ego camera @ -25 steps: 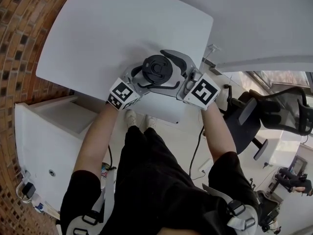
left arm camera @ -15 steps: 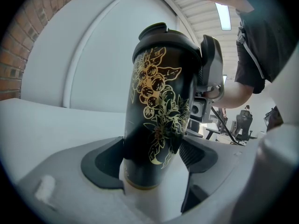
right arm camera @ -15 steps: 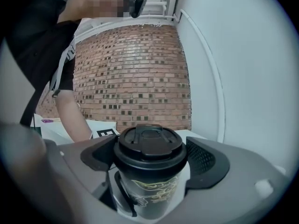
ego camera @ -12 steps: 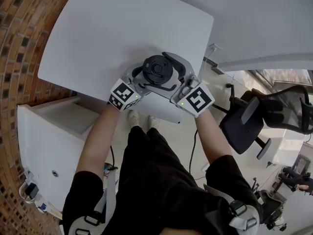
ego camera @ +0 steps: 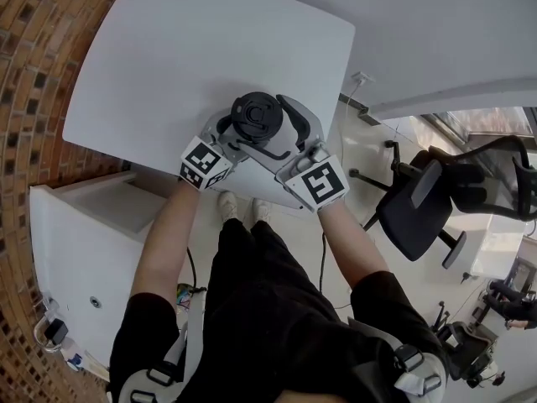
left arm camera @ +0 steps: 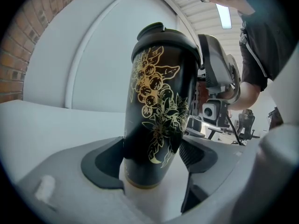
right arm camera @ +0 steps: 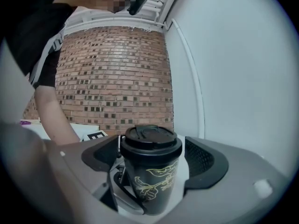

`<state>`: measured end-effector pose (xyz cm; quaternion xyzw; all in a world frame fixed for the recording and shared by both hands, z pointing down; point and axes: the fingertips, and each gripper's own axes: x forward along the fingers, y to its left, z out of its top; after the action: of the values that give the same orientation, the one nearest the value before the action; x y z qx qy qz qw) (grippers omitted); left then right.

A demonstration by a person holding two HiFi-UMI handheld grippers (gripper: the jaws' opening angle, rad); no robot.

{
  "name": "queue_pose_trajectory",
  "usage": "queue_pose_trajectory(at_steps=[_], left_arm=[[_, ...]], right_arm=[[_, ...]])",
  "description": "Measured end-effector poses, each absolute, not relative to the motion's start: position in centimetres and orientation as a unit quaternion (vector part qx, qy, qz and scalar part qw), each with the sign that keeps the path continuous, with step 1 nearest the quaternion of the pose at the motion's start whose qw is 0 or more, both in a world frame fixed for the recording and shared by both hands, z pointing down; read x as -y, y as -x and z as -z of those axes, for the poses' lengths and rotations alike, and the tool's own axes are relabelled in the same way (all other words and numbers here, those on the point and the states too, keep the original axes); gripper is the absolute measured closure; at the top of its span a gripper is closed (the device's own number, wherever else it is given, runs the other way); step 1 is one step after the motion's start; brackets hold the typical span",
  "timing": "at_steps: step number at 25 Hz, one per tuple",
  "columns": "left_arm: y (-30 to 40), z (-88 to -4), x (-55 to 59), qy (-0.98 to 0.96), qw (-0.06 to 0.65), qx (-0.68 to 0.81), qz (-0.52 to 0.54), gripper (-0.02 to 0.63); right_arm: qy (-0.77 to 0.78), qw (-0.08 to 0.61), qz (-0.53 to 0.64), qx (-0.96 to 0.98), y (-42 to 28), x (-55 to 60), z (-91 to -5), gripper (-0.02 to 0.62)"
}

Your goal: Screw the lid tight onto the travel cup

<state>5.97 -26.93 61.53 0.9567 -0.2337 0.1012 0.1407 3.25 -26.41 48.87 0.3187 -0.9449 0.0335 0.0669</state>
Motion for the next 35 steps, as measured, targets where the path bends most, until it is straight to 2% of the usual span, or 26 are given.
queue_pose_trajectory(at_steps=[13,23,29,35], left_arm=[[-2.7,-61.3,24.2,-0.929,0.171,0.305,-0.121,0.229],[-2.3,-51.9,18.1,-0.92,0.179,0.347,-0.032,0.238],[-1.8,-47.3,15.2,-0.929,0.14,0.342,-0.002,0.238],[1.3,-44.8,10.9,-0.928,0.125,0.351,0.015,0.239]], right_arm=[[-0.305,0.081,-0.035,0.948,-8.7,22.1,-47.5,0.155],[-0.262,0.08,-0.005,0.962,-8.1,15.5,-43.8,0.178],[-0.28,0.046,0.014,0.959,-7.6,12.6,-40.8,0.265],[-0.342,0.035,0.006,0.939,-6.6,8.2,-40.6,0.311]])
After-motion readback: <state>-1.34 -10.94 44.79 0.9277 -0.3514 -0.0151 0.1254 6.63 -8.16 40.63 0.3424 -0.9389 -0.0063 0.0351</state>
